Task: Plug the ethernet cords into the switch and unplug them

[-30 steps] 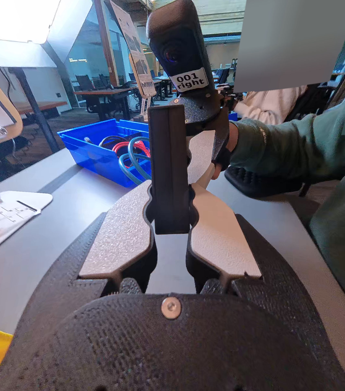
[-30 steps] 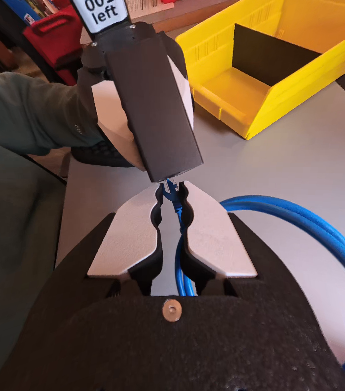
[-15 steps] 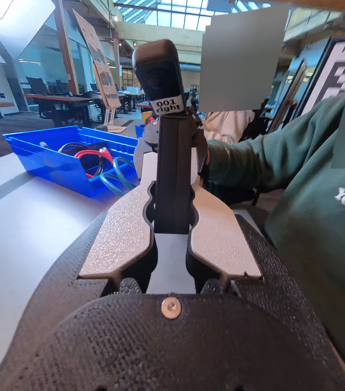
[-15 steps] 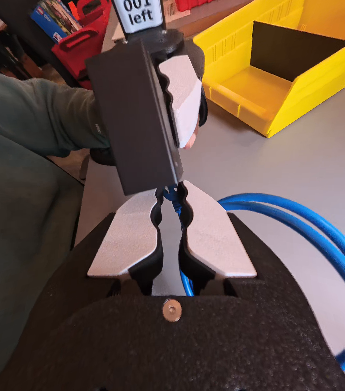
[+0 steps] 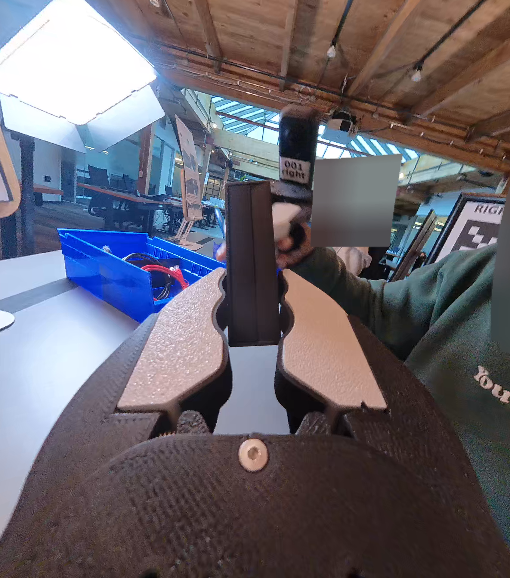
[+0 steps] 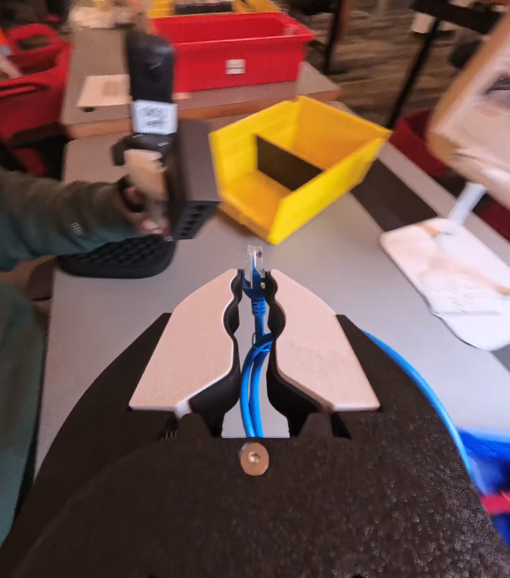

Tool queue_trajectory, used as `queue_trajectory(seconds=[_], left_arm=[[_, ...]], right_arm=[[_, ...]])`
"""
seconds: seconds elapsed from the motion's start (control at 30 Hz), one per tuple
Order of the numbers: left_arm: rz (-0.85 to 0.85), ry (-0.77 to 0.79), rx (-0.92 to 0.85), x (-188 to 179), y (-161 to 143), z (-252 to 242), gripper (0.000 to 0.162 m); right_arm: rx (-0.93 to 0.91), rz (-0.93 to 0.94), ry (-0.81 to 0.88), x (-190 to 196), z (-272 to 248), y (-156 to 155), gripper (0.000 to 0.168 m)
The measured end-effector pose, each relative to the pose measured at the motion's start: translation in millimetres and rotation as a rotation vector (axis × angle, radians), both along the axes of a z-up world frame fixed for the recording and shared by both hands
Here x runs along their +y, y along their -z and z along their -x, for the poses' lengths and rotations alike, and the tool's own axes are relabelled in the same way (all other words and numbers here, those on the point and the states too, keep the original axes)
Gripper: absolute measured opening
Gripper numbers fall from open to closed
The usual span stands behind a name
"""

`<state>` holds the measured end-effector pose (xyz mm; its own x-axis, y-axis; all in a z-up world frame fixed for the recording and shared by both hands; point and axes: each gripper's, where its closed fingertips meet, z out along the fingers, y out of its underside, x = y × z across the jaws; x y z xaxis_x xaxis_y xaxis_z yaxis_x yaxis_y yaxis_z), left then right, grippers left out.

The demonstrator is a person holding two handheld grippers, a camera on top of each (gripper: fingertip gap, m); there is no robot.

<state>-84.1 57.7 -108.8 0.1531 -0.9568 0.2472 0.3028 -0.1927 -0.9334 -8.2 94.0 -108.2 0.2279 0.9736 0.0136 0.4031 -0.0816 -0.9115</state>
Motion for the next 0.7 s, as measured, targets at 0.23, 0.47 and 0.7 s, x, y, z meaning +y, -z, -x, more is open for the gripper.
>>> queue_trajectory(seconds=[0.23,0.47,0.7], left_arm=[[0.118,0.022,0.041,8,24,-9,0.029],[0.179,-0.001,0.046,16,32,-8,0.029],[0.311,0.013,-0.029,29,44,-7,0.029]], right_arm=[[-0.04,0.13,0.52,163,-132,-11,0.015],[-0.203,0.145,0.808,214,-208,75,0.059],[0.094,0.132,0.312,112,-93,29,0.053]])
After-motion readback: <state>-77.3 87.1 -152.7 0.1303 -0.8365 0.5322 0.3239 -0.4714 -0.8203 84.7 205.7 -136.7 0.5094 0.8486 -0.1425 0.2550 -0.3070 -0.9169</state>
